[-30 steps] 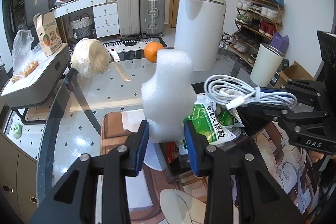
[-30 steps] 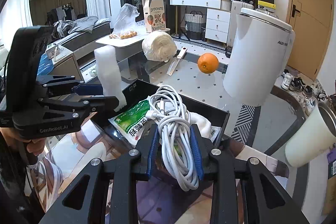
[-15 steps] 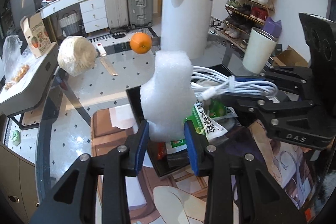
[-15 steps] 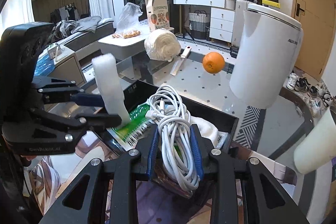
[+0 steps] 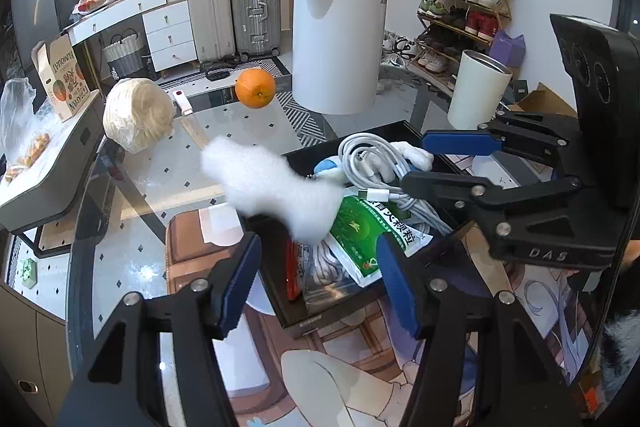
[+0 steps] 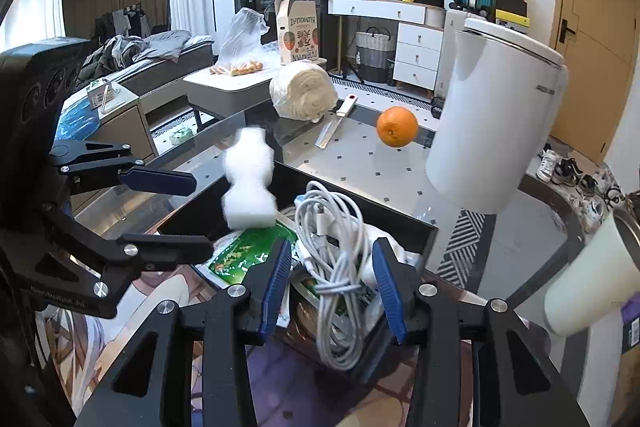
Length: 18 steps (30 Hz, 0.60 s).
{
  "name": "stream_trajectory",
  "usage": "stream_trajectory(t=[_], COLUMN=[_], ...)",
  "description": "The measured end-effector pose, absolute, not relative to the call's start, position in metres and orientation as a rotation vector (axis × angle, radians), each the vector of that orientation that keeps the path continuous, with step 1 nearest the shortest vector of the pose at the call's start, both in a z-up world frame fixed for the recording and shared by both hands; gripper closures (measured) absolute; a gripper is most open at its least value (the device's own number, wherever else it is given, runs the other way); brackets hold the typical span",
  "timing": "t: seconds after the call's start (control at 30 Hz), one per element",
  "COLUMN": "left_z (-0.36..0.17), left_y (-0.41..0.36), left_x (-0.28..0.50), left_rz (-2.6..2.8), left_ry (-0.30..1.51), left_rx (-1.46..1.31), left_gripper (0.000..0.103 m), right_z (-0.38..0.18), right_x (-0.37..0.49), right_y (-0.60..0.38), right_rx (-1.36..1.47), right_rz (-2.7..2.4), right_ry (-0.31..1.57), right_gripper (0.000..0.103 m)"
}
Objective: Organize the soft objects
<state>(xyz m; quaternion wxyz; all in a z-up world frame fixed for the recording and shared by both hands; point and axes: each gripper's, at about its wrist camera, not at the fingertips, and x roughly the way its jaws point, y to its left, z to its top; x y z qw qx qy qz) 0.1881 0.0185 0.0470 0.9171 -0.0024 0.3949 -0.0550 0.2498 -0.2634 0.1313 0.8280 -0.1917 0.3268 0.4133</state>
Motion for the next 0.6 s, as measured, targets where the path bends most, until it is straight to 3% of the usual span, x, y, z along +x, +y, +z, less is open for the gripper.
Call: stream_trajectory(t=[0.17, 0.3, 0.4, 0.6], left_z=[0.049, 0.052, 0.054, 0.054], left_y=[0.018, 0.018, 0.018, 0.022], left_x=[0.179, 0.168, 0.161, 0.144], left_rz=[-0.125, -0.134, -0.126, -0.078], left_ry=[0.776, 0.72, 0.682, 0.617], left_rx=[-0.008, -0.005, -0.016, -0.04], left_gripper=[0.023, 0.016, 0.006, 0.0], right_z=[0.132, 0.134, 0.135, 0.136], right_x=[0.245, 0.237, 0.229, 0.211], right_y=[-0.276, -0.288, -0.298, -0.309], right_rx=[-0.384, -0.345, -0.311, -0.281], right_rz=[0.865, 0.849, 0.837, 0.802], right_ry=[0.688, 0.671, 0.659, 0.632], right_gripper=[0.05, 0.02, 0.016, 0.002])
